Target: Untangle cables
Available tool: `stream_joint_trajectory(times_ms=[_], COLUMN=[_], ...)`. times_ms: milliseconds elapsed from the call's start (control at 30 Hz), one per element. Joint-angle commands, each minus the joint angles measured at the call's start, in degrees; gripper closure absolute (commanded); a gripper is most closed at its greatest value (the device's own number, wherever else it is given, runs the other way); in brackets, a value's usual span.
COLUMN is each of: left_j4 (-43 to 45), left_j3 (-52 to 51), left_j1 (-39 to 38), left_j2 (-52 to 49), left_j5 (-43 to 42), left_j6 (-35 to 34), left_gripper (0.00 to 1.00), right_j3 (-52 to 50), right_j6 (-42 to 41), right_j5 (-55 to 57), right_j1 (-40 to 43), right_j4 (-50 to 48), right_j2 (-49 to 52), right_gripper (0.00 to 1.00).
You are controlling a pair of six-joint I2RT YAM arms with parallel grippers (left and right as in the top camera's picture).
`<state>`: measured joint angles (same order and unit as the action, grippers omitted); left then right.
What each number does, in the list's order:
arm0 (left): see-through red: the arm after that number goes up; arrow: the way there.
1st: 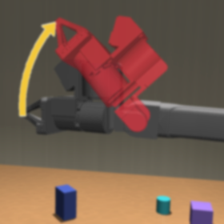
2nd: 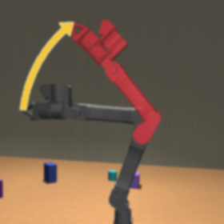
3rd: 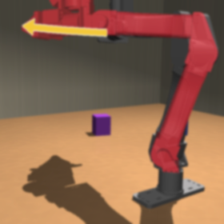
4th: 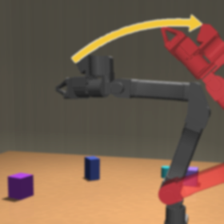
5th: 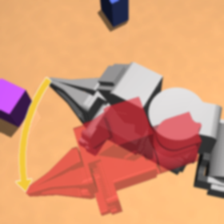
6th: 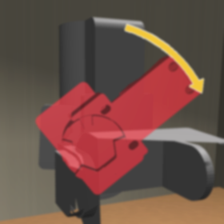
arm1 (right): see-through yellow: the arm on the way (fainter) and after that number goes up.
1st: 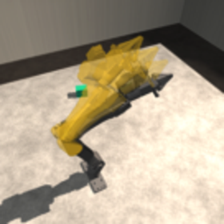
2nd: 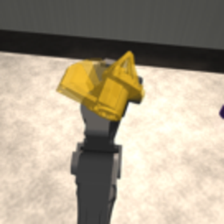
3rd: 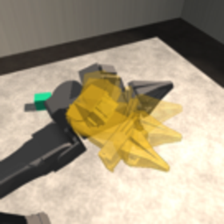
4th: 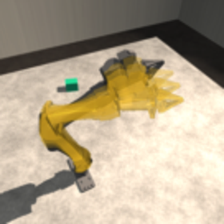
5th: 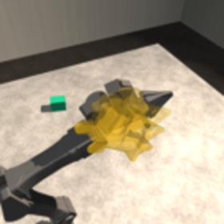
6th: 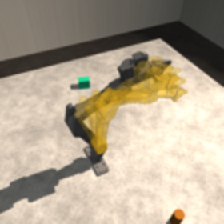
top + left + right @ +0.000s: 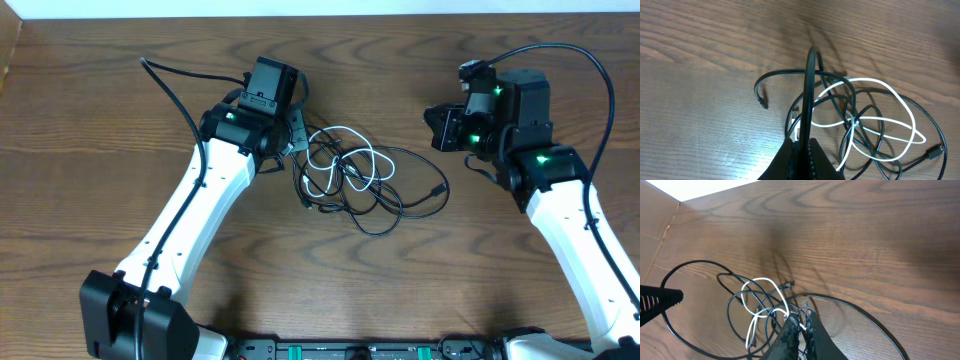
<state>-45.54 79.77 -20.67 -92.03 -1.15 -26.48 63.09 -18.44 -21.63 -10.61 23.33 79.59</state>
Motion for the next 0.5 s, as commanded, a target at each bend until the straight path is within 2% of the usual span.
stream_joint_trajectory(times_ms=[0, 467], left_j4=[0.2, 0.2], left_j3=[0.9, 0.9], left_j1=[0.2, 0.2], left_j2=[0.7, 0.7], left_j5=[0.3, 0.3], left_j6=[1.2, 1.2], left_gripper=[0.92, 0.92], right_j3=[1.0, 1.0], right_j6=[0.5, 0.9], right_j5=[0.3, 0.8], right_j1=[-1.0, -1.1], right_j4=[0.0, 0.5], right_j2=[-0.1, -0.1], right_gripper=[0.95, 0.94])
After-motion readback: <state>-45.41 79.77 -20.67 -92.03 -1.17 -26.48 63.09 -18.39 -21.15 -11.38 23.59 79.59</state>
